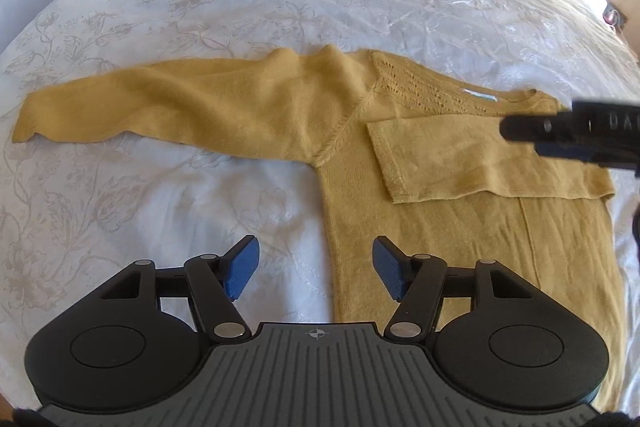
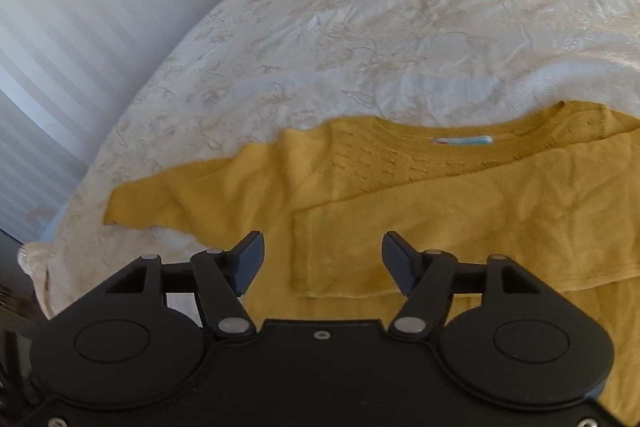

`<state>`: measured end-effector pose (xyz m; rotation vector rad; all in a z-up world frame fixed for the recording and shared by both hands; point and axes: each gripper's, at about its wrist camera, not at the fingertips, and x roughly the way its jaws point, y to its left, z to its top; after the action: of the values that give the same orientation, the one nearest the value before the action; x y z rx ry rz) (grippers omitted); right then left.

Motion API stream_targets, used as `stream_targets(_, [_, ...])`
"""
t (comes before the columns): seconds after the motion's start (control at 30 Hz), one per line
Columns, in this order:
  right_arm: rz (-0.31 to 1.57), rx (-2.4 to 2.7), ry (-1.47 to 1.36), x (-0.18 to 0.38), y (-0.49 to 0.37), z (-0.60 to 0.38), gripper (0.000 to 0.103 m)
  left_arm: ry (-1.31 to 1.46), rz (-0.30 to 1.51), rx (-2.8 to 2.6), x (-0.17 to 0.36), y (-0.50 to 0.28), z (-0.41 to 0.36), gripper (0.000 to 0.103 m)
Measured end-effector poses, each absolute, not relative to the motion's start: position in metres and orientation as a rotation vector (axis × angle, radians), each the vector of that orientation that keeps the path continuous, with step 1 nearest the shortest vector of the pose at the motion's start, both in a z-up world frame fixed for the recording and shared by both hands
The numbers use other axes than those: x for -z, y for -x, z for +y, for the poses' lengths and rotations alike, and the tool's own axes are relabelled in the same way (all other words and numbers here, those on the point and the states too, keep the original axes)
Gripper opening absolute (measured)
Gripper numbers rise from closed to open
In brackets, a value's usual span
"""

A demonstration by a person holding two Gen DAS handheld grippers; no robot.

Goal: Fold small clothes

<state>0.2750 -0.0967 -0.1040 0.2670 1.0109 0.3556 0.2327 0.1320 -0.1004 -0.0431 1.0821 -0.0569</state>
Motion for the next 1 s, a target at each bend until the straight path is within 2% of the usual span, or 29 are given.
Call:
stream_targets(0.2, [1.074,-0.239,-0.139,0.126,-0.248,-0.131,0.078,0.089,1.081,0.125,0.114,-0.263,0.104,0.061])
stream_targets(0.5, [1.127,-0.202,-0.165,0.144,-0.232,-0.169,0.079,0.073,1.097,0.183,0.148,-0.303,0.062,0.061])
stream_targets(0.73, [1.171,-0.230,-0.135,0.168,-0.236,-0.172,0.081,0.098,1.144,0.163,0.178,-0.323,0.062,0.061])
stream_targets(0.87, [1.182,-0.241,-0.144,0.177,-0.237,-0.172,0.084,0.153,1.138,0.164,0.183,-0.327,0.067,0.068])
stream_targets(1.0, [1.179,-0.251,-0.149,0.180,-0.237,-0.172,0.088,0.175,1.124,0.137,0.184,-0.326,0.066,0.068])
